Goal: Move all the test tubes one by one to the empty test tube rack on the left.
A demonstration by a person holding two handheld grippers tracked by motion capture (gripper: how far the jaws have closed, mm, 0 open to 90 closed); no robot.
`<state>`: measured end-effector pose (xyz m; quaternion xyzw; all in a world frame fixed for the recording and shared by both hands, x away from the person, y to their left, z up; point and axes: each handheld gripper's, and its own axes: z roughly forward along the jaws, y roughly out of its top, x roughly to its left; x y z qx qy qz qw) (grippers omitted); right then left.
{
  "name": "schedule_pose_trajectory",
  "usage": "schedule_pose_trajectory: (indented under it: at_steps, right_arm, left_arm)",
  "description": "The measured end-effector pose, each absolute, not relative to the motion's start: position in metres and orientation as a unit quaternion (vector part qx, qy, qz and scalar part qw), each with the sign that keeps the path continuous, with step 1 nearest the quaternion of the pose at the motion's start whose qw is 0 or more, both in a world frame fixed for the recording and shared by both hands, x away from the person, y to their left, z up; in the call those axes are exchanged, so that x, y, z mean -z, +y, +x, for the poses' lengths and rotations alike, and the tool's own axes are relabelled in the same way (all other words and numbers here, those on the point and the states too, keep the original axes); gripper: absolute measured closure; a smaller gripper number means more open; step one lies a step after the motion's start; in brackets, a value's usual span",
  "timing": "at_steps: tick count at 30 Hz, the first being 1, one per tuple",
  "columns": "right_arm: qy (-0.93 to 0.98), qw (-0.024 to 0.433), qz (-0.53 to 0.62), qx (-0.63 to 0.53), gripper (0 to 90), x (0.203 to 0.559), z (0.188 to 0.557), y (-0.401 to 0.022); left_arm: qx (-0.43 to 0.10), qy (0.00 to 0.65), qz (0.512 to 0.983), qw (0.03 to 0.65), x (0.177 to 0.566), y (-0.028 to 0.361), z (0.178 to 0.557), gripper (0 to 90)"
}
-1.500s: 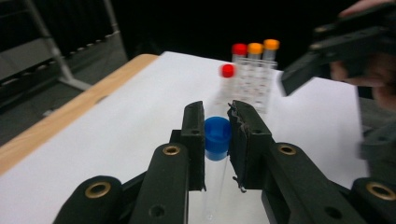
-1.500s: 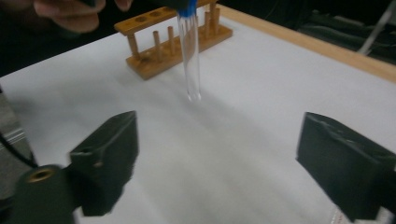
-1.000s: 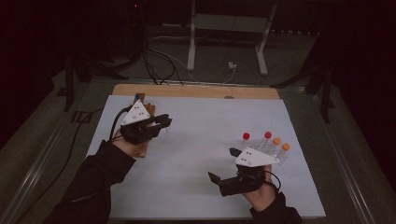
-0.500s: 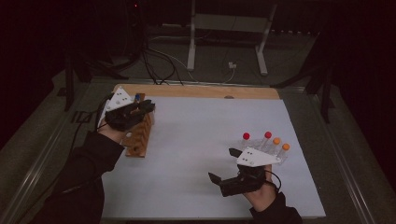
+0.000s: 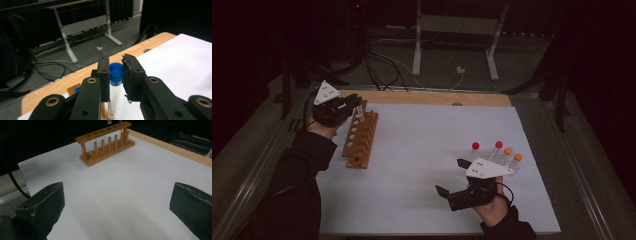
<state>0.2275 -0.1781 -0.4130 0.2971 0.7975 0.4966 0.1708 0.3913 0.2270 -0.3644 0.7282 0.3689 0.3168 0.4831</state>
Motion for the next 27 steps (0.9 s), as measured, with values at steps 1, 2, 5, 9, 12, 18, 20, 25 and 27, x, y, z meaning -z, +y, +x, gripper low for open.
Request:
schedule_pose_trajectory:
  at_steps: [1,2,5,9,12,18,20,25,27]
  right_arm:
    - [0.797,0.169,0.298,-0.497,0.0,0.413,0.228,-0.178]
    - [0.797,0.169,0.298,-0.497,0.0,0.413,0.228,-0.178]
    - [0.797,0.168,0.297,-0.499,0.0,0.413,0.228,-0.178]
    - [0.797,0.167,0.296,-0.499,0.0,0.413,0.227,-0.179]
    - [0.797,0.166,0.297,-0.498,0.0,0.413,0.227,-0.179]
    - [0.796,0.166,0.297,-0.5,0.0,0.414,0.228,-0.18]
    - [0.797,0.165,0.297,-0.5,0.0,0.413,0.228,-0.181]
    - [0.796,0.166,0.298,-0.5,0.0,0.414,0.228,-0.182]
    - [0.796,0.164,0.298,-0.5,0.0,0.414,0.228,-0.182]
  left_arm:
    - [-0.319,0.372,0.727,0.481,0.365,0.228,0.394,77.7]
    - [-0.324,0.376,0.724,0.48,0.365,0.23,0.396,77.7]
    - [-0.333,0.386,0.716,0.477,0.368,0.233,0.402,77.7]
    - [-0.335,0.401,0.709,0.473,0.375,0.237,0.413,77.7]
    - [-0.335,0.411,0.704,0.472,0.384,0.239,0.42,77.7]
    - [-0.338,0.426,0.69,0.478,0.401,0.24,0.429,77.7]
    - [-0.335,0.431,0.691,0.474,0.405,0.24,0.431,77.7]
    - [-0.329,0.437,0.703,0.455,0.415,0.236,0.435,77.7]
    - [-0.325,0.441,0.706,0.45,0.419,0.235,0.437,77.6]
